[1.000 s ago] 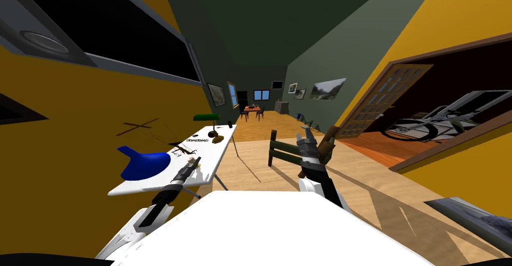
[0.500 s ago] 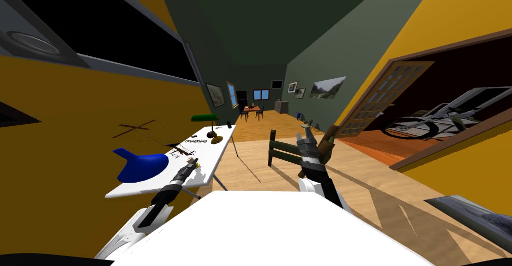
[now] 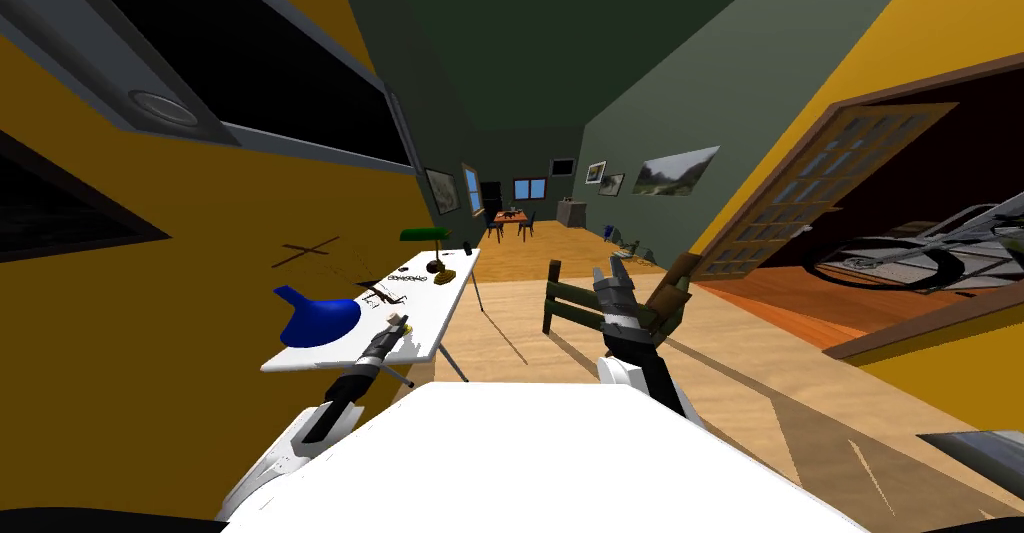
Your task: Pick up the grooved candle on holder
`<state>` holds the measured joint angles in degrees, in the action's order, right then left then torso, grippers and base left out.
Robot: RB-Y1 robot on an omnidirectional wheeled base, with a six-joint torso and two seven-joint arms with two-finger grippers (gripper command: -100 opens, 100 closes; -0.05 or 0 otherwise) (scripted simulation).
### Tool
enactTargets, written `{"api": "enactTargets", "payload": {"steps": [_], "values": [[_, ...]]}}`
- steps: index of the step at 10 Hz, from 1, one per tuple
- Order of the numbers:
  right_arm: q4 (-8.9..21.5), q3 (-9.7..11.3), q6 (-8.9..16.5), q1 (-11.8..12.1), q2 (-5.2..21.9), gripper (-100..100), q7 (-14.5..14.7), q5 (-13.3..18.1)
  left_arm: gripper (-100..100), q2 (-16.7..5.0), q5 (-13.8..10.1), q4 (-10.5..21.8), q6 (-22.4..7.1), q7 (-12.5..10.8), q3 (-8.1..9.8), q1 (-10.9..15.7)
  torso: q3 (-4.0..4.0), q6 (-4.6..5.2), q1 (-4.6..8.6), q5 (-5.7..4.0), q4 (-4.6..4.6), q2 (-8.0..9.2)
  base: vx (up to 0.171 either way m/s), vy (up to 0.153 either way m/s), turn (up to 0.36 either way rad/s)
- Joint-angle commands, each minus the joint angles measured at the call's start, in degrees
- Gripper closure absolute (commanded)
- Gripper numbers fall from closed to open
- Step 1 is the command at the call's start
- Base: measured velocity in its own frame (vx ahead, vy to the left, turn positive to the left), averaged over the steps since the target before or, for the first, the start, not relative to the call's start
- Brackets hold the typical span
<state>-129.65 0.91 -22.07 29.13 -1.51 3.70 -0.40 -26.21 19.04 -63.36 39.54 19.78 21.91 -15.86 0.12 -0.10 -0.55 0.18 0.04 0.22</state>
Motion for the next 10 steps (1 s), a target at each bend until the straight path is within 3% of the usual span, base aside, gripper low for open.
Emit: {"api": "enactTargets", "payload": {"steps": [1,2,3,5,6,7,8,9,10], "values": [[0.0,0.0,0.0,0.0,0.0,0,0.0,0.0,100,1.81,0.34,-2.86,-2.86,1.49,-2.61,0.24,0.0,0.0,0.0,0.0,0.0,0.0,-0.011,0.117,0.158],[0.0,0.0,0.0,0.01,0.0,0,0.0,0.0,100,3.58,0.69,-5.94,-4.96,2.98,-4.34,0.52,-0.03,-0.04,0.02,0.03,-0.03,-0.04,-0.033,0.177,0.278],[0.0,-0.01,0.0,0.01,0.0,0,0.0,0.0,100,3.58,0.69,-6.16,-5.2,2.98,-4.96,0.52,-0.04,-0.1,-0.17,0.17,-0.12,0.04,-0.036,0.119,0.066],[0.0,0.0,0.0,0.0,0.0,0,0.0,0.0,100,7.13,1.4,-11.17,-9.32,5.95,-8.93,1.09,-0.1,-0.11,-0.16,0.21,-0.17,-0.01,-0.024,0.13,0.232],[0.0,-0.01,0.0,0.01,0.0,0,0.0,0.0,100,7.13,1.4,-11.47,-9.71,5.95,-9.67,1.09,-0.13,-0.17,-0.3,0.23,-0.2,-0.05,-0.009,0.097,0.09],[0.0,0.0,0.0,0.0,0.0,0,0.0,0.0,100,8.91,1.75,-14.13,-11.96,7.44,-11.98,1.37,-0.14,-0.1,-0.15,0.22,-0.21,-0.07,-0.019,0.091,0.133],[0.0,0.0,0.0,0.0,0.0,0,0.0,0.0,100,8.91,1.75,-14.13,-11.96,7.44,-12.02,1.37,-0.22,0.0,-0.1,0.28,-0.27,-0.15,-0.011,0.075,0.081],[0.0,0.01,0.0,0.0,-0.01,0,0.0,0.0,100,10.68,2.11,-16.11,-14.2,8.93,-14.34,1.66,-0.26,0.0,-0.02,0.3,-0.32,-0.2,-0.01,0.088,0.217],[0.0,0.0,0.0,0.0,0.0,0,0.0,0.0,100,10.68,2.11,-16.78,-14.22,8.93,-14.37,1.66,-0.28,-0.03,-0.07,0.3,-0.33,-0.23,-0.001,0.071,0.085]]}}
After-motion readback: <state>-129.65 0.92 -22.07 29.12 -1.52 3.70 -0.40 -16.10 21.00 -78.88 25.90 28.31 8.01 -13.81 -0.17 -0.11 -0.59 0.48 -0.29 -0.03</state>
